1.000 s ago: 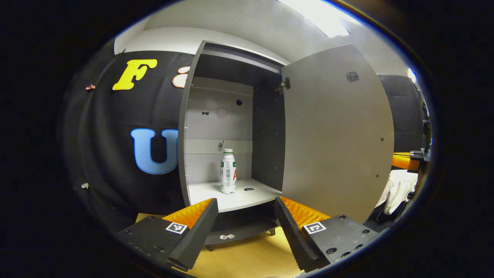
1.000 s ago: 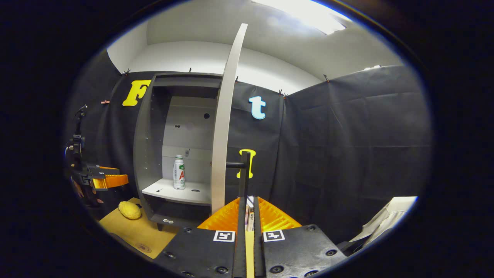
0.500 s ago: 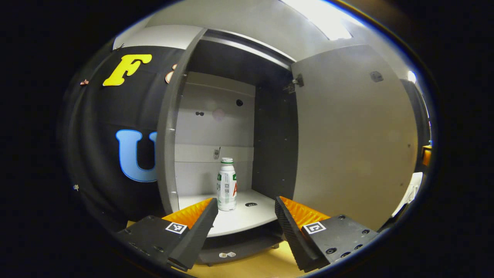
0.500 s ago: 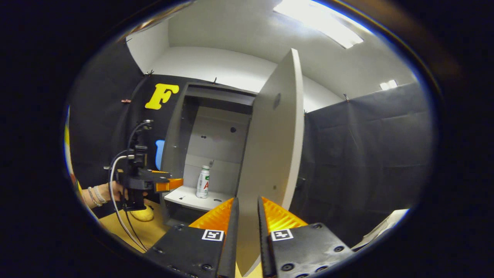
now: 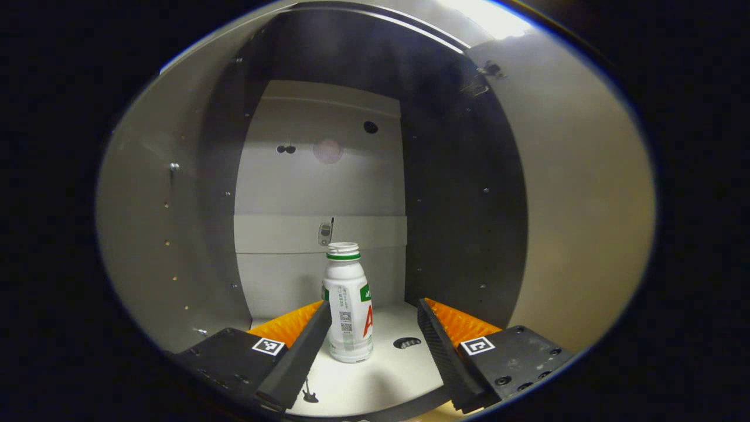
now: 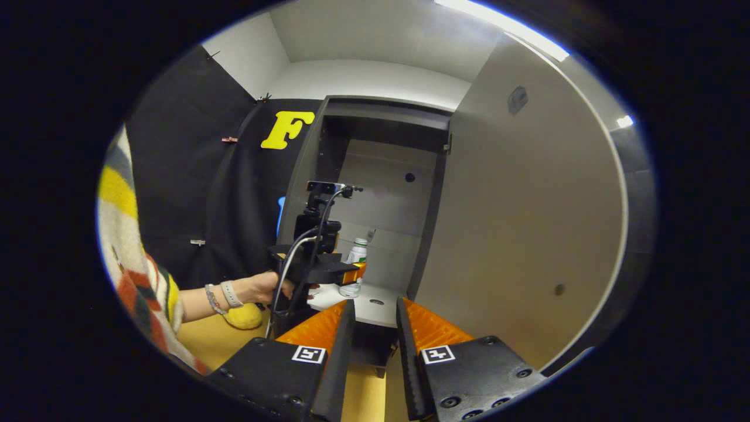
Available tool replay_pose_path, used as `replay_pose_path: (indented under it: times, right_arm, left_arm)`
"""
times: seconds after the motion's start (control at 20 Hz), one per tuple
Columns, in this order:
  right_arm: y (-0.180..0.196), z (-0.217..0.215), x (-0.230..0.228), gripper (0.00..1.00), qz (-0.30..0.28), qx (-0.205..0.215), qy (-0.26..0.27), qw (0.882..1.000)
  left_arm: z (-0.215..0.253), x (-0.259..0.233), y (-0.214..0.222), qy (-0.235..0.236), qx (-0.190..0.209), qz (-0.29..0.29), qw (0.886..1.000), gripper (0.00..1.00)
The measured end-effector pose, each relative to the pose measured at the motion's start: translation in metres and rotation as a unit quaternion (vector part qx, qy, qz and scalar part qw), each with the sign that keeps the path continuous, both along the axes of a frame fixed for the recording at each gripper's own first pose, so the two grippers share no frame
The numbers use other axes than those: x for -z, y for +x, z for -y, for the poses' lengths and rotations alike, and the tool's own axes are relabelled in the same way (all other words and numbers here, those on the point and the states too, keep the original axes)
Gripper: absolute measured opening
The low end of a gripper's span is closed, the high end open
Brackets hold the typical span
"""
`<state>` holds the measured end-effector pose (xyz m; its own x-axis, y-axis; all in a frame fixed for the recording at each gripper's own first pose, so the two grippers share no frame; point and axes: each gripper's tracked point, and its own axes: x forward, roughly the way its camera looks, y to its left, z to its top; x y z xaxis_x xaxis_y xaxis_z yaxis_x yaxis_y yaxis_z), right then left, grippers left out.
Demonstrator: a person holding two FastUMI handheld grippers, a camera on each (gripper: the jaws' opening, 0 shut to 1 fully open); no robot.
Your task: Open the cabinet door with the right hand, grasp the bottle in the cabinet with the left hand and place it on the coaster, then close the cabinet door with the right hand.
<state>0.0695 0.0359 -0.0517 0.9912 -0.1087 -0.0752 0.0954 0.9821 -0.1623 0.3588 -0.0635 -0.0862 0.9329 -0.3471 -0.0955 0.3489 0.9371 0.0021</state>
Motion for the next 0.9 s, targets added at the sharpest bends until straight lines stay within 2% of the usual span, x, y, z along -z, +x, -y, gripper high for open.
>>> replay_pose_path:
  times: [0.15,0.2,0.25,0.3,0.4,0.5,0.55,0.65,0.75,0.8,0.9]
  right_arm:
    - [0.014,-0.001,0.008,0.45,-0.013,-0.020,0.002,1.000]
    - [0.022,0.002,0.007,0.45,-0.013,-0.021,0.000,1.000]
    - [0.028,0.007,0.007,0.45,-0.012,-0.017,0.003,1.000]
    - [0.034,0.010,0.005,0.45,-0.010,-0.015,0.007,1.000]
    - [0.038,0.020,0.011,0.45,-0.018,-0.007,0.008,1.000]
    - [0.037,0.024,0.019,0.44,-0.029,-0.006,-0.005,1.000]
    - [0.036,0.026,0.023,0.48,-0.033,-0.004,-0.016,0.999]
    - [0.034,0.025,0.024,0.47,-0.038,-0.006,-0.028,0.999]
    - [0.031,0.020,0.022,0.47,-0.038,-0.013,-0.024,0.999]
    - [0.031,0.019,0.022,0.47,-0.037,-0.016,-0.021,0.999]
    - [0.028,0.017,0.021,0.47,-0.034,-0.017,-0.020,0.999]
  left_arm:
    - [-0.005,0.017,0.032,-0.006,-0.020,-0.019,1.000,0.93]
    - [-0.004,0.023,0.039,-0.010,-0.020,-0.030,0.999,0.90]
    - [-0.005,0.029,0.048,-0.009,-0.023,-0.036,0.999,0.93]
    - [-0.007,0.031,0.055,-0.002,-0.029,-0.035,0.999,0.90]
    - [-0.005,0.036,0.064,0.001,-0.030,-0.033,0.999,0.94]
    - [0.001,0.041,0.071,0.001,-0.023,-0.038,0.999,0.94]
    - [0.001,0.044,0.075,0.005,-0.025,-0.038,0.999,0.94]
    - [0.001,0.044,0.081,0.013,-0.030,-0.033,0.999,0.93]
    - [0.000,0.042,0.078,0.010,-0.023,-0.036,0.999,0.89]
    - [0.000,0.040,0.074,0.003,-0.017,-0.041,0.999,0.80]
    - [0.002,0.029,0.058,-0.015,-0.004,-0.042,0.999,0.77]
